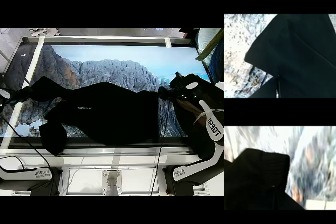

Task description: Fold the clothes and pants, and hang the long-sleeved shirts on hangers.

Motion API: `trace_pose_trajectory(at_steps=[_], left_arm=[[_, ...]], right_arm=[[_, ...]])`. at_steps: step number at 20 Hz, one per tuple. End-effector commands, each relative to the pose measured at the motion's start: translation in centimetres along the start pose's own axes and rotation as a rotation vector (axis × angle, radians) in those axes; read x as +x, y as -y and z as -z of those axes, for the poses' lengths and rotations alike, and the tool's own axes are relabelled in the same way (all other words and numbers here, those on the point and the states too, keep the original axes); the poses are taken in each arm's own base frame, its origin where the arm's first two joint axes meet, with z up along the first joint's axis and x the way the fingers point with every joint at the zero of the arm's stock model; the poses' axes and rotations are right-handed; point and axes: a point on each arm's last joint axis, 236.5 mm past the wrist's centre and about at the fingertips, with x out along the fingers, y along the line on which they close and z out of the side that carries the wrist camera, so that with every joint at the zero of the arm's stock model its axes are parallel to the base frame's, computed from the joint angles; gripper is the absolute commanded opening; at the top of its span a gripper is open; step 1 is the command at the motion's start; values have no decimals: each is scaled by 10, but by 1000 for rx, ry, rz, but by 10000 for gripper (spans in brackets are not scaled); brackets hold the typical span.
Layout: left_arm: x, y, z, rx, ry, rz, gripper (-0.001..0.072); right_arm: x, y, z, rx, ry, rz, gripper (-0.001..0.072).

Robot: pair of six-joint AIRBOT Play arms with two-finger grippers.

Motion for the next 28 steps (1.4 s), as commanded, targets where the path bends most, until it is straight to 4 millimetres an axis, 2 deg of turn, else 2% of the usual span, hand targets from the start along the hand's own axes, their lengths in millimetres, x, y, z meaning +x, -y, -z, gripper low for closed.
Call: trace_pose_trajectory(at_steps=[1,3,8,10,14,16,20,23,24,25,26,27,28], left_arm=[[-3,1,-3,-2,8,2,6],[-5,1,-4,-3,12,4,6],[-5,0,-3,-48,5,2,6],[-4,-1,8,-44,-32,-2,6],[3,-15,46,18,-183,-51,6],[6,-18,56,20,-212,-57,6],[7,-15,49,-45,-178,-53,6],[11,12,40,-52,-126,-1,7],[12,20,36,-42,-106,11,41],[11,26,33,-32,-92,19,303],[9,27,26,-35,-66,23,633],[4,29,16,-58,-37,29,698],[-5,27,3,-73,-6,32,699]], right_arm=[[-28,3,-40,-15,75,40,18],[-43,18,-51,7,85,102,17],[-56,70,-36,33,17,314,17],[-59,78,-37,24,19,350,17],[-65,94,-37,50,27,422,17],[-69,101,-37,60,29,435,17],[-78,115,-36,120,37,444,17],[-76,110,-40,96,48,422,18],[-75,108,-41,103,51,410,36],[-74,105,-40,111,51,398,207],[-73,102,-39,119,45,385,483],[-75,99,-36,115,22,381,541],[-78,97,-31,95,-15,385,544]])
